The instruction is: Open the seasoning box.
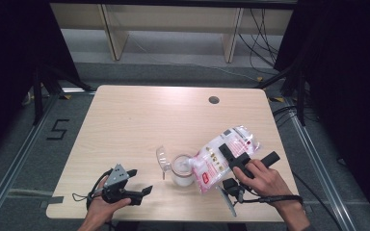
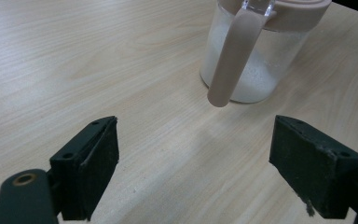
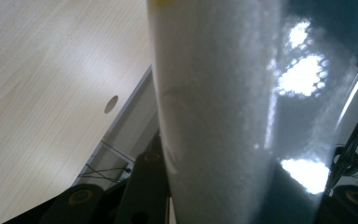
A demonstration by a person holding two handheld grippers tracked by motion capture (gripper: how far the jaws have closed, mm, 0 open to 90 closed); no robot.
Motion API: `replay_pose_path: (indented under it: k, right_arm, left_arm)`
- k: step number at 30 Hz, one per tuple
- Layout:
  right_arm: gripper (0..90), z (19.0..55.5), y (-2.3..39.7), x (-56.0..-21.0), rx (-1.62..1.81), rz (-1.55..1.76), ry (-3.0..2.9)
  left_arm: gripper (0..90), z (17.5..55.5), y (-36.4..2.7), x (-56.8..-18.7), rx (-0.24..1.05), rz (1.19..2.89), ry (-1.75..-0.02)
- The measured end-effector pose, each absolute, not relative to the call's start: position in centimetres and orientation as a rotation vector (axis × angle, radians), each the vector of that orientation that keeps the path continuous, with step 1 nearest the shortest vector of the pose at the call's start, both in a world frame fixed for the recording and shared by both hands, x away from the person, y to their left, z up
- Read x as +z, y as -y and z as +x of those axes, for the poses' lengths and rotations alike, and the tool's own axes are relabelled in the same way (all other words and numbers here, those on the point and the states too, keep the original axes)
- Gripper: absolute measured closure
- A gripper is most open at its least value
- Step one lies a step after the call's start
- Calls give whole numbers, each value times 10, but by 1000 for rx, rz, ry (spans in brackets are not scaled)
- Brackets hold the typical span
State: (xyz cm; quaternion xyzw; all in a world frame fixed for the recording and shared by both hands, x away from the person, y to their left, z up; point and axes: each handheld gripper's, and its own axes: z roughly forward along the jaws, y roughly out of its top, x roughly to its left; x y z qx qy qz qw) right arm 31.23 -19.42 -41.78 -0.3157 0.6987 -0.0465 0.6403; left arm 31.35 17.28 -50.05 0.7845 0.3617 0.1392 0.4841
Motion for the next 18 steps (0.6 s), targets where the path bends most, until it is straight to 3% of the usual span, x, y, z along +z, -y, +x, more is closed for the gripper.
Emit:
replay_pose_path:
  k: [18]
  right_arm:
    - [765, 312, 197, -421, -83, -708, -1610]
  left_arm:
    - [152, 313, -173, -501, 339, 1909, -871]
